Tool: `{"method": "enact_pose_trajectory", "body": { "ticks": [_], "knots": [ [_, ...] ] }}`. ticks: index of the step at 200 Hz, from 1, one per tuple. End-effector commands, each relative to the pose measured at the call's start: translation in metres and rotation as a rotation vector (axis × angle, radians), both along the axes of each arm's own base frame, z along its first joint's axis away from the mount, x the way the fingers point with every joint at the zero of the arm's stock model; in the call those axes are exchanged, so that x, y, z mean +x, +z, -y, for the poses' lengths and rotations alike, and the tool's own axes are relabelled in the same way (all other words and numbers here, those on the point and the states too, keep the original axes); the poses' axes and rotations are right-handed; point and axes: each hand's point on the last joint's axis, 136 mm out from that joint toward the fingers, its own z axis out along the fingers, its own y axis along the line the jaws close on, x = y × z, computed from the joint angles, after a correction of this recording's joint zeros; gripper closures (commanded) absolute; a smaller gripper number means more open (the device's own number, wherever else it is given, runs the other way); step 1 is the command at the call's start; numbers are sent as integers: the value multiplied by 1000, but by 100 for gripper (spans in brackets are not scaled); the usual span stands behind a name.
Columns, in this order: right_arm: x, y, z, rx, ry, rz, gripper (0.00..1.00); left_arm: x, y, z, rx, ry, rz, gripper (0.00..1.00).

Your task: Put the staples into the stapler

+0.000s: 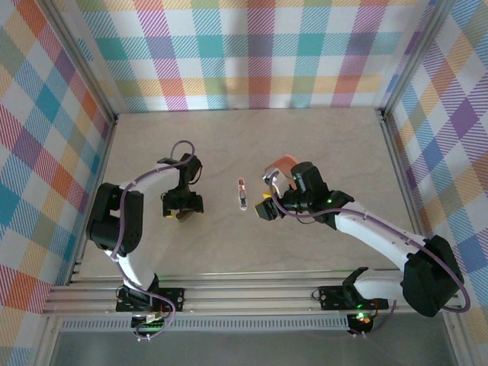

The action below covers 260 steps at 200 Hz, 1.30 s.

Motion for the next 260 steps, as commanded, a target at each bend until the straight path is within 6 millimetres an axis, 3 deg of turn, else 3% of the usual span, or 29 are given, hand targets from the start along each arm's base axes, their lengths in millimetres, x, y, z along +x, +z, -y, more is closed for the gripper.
{"method": "enact_pose_trajectory", "body": {
  "ticks": [1,22,82,174,219,260],
  "knots": [
    [-1,12,-4,10,25,37,39,-1,-9,0,-16,-15,-28,25],
    [-1,12,-4,11,25,41,39,-3,-12,8,-58,-7,-33,35],
    [-1,13,-6,25,24,36,39,-7,-15,14,-104,6,-34,52],
    [1,19,0,60,-45,31,38,2,-8,25,-163,-25,18,69],
    [11,23,7,96,-167,-57,37,13,31,45,-253,-135,153,71],
    [24,22,17,138,-293,-228,36,20,104,88,-345,-449,414,74]
  ]
}}
